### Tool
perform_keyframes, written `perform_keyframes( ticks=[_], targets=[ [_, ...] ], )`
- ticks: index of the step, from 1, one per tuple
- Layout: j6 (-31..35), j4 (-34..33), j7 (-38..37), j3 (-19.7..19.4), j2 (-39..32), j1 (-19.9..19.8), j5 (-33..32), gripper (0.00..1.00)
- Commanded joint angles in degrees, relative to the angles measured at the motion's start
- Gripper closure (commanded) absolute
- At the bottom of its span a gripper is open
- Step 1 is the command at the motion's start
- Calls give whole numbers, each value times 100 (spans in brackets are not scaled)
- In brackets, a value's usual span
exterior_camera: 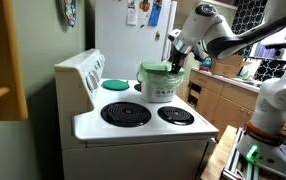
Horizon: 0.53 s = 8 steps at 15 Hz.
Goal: Open the trash lid
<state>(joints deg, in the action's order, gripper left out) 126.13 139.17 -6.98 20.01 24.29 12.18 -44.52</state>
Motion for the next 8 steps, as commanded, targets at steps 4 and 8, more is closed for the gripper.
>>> perform_keyframes(
  ticks=[4, 8],
  targets=[
    [41, 89, 375, -152, -152, 242, 172, 0],
    [132, 168, 277, -125, -170, 191, -63, 0]
  ],
)
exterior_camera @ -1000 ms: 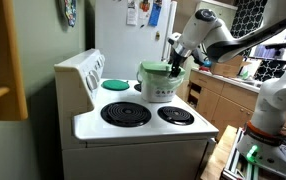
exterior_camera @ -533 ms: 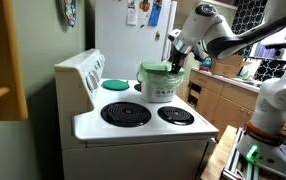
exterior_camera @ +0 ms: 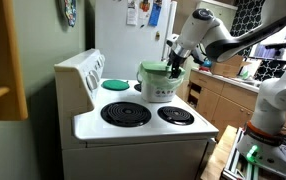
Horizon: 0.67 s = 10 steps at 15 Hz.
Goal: Open the trash lid
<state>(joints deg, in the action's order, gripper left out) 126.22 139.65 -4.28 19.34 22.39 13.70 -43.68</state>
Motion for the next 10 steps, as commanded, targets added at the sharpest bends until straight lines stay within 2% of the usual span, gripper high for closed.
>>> perform_keyframes(
  ticks=[1, 10],
  targets=[
    [137, 121, -28, -52, 19, 30, -209, 0],
    [221, 226, -444, -37, 18, -13, -781, 0]
  ],
)
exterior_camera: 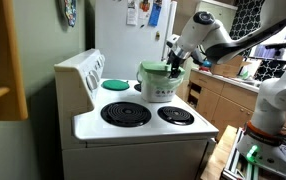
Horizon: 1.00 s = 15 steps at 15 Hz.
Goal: Open the trash lid
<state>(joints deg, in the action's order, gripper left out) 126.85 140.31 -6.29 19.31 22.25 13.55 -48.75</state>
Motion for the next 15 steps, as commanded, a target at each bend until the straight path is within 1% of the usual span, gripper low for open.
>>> perform_keyframes(
  ticks=[1, 4, 9, 15],
  targets=[
    [152, 163, -282, -37, 26, 4, -326, 0],
    [125, 156, -398, -43, 7, 8, -436, 0],
    [10, 11, -871, -31, 82, -43, -734, 0],
    [-179, -274, -1076, -76, 188, -80, -737, 0]
  ],
)
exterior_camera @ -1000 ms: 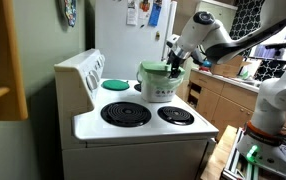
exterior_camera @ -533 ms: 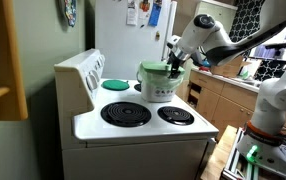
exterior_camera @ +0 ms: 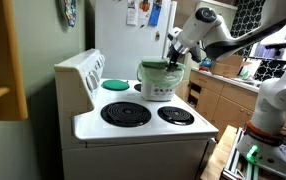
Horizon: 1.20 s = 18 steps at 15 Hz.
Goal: Open the trash lid
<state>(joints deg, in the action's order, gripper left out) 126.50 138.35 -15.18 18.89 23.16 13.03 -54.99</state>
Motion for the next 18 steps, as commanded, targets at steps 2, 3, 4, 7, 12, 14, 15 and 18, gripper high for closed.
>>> perform_keyframes(
  ticks=[2, 3, 4, 7, 12, 14, 15, 18],
  targets=[
    [-206, -179, -292, -44, 103, -64, -100, 0],
    [-234, -247, -389, -50, 96, -95, -98, 0],
    [-262, -329, -530, -45, 82, -136, -106, 0],
    [-438, -621, -1081, -20, 57, -290, -164, 0],
    [-710, -1145, -1917, -22, -10, -499, -391, 0],
    [-712, -1300, -2180, -28, -91, -542, -495, 0],
    [-589, -1332, -2356, -46, -119, -558, -595, 0],
    [-540, -1478, -3072, -65, -225, -600, -887, 0]
  ],
)
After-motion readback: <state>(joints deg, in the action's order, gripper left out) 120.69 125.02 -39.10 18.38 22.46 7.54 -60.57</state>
